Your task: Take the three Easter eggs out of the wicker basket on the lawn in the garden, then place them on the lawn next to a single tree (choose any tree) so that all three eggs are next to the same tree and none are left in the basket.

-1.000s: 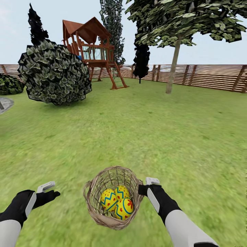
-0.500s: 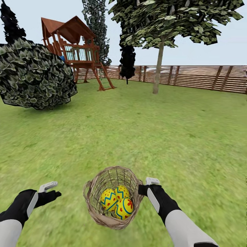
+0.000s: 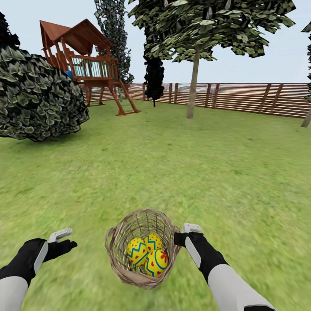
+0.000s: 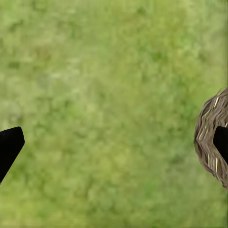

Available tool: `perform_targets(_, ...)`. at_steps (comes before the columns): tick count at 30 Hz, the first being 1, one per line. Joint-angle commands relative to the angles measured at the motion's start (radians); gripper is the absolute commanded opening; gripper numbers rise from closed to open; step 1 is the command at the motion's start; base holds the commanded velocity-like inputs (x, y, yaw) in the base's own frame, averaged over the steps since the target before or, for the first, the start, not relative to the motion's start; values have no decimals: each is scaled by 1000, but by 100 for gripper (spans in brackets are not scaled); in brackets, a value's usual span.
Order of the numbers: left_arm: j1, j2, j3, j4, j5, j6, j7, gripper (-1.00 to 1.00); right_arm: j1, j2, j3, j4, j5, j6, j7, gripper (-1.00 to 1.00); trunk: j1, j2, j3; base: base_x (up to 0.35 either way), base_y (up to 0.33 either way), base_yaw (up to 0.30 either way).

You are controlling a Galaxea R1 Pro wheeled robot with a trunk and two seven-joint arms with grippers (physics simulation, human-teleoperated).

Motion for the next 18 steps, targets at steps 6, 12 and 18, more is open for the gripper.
perform_targets(6,-1,0,4,-1,-1,5,-5,100,-1,1,-1,-2,-16,2,-7,-100,0,-1,-1,267,0,0)
perform_targets(12,-1,0,4,-1,-1,-32,-5,100,-1,1,-1,-2,-16,2,-7,-100,0,-1,-1,319,0,0)
perform_targets(18,-1,0,4,-1,-1,-33,-5,100,-1,1,-1,-2,-16,2,-7,-100,0,-1,2,326,0,-85)
